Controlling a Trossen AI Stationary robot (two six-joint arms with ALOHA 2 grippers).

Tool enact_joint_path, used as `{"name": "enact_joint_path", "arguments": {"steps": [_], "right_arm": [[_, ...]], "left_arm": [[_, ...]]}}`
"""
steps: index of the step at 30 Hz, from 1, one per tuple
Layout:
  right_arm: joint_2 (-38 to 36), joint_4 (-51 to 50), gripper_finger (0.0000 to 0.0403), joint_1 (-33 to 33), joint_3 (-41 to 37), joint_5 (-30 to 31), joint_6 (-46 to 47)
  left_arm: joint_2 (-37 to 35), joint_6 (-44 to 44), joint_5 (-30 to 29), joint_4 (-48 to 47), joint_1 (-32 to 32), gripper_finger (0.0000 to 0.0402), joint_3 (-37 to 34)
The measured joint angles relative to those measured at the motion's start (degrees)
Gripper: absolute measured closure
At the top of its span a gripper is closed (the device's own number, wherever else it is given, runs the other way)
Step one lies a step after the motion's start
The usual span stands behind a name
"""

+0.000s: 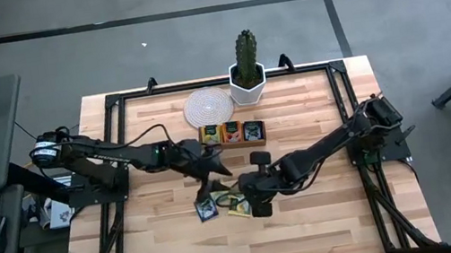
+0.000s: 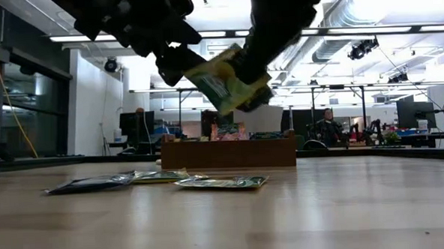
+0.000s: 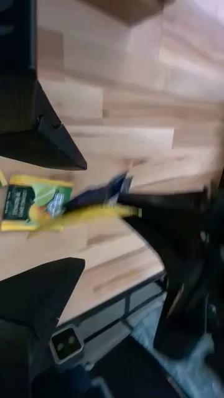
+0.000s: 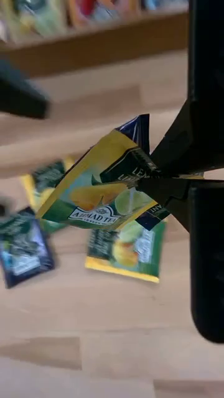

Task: Pick & Place Tea
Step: Put the yellow tea bag into the left section of the wooden organizer

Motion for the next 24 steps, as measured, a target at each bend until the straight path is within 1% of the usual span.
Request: {"name": "enact_joint_path", "arguments": {"steps": [2, 8, 15, 24], "right_arm": [[0.0, 0.0, 0.0402, -0.1, 0.7, 1.4, -2.1], [0.0, 0.0, 0.0402, -1.7, 1.2, 1.6, -5.7], [0.0, 0.2, 0.0402, -3.3, 1.2, 1.1, -6.6], [0.0, 0.7, 0.0403, -3.4, 1.2, 0.9, -7.0]], "left_arm": [[0.0, -1.0, -0.7, 0.8, 0.0, 0.0160, 0.0], [0.0, -2.6, -1.7, 2.1, 0.0, 0.0160, 0.0], [0.0, -4.3, -1.5, 6.2, 0.0, 0.0160, 0.0], [0.0, -4.4, -1.8, 6.3, 0.0, 0.0160, 0.0]]}}
